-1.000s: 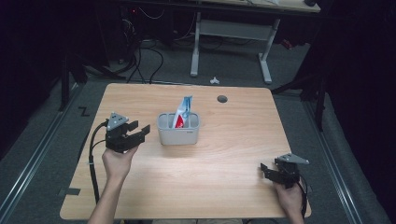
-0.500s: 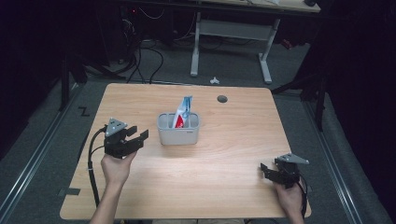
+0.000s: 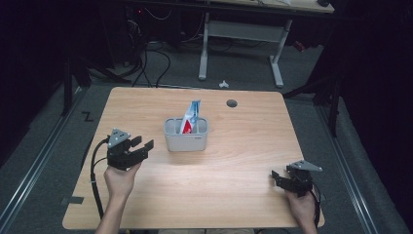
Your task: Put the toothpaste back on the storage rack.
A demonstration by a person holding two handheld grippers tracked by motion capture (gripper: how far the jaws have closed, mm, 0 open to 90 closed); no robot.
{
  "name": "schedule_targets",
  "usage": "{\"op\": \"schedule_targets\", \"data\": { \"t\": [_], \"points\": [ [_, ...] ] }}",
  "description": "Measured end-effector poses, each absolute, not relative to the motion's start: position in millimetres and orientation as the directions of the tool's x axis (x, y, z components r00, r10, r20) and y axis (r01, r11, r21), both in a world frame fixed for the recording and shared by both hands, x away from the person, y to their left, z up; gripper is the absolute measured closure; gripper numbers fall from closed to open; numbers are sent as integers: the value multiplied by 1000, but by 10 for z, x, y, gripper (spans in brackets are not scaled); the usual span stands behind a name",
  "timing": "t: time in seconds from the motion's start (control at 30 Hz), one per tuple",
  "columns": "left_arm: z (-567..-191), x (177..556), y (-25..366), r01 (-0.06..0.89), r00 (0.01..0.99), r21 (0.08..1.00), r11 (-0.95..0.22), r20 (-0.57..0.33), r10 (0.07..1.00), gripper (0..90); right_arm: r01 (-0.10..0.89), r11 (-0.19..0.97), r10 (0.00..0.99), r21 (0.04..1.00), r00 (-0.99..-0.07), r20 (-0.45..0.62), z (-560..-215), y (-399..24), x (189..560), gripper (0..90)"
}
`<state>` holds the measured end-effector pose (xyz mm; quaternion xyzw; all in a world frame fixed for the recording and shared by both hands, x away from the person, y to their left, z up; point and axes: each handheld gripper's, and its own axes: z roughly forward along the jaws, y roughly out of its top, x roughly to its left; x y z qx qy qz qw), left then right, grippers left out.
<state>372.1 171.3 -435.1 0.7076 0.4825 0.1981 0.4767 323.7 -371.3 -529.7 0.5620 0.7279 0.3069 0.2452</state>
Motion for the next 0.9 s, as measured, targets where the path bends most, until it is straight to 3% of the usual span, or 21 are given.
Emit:
{"op": "schedule_targets", "data": {
  "t": [0.9],
  "points": [
    [-4517, 3635, 1742, 519, 441, 851, -87, -179, 879, 487, 667, 181, 968, 722, -249, -12, -5297, -3712, 3236, 318]
  ]
}}
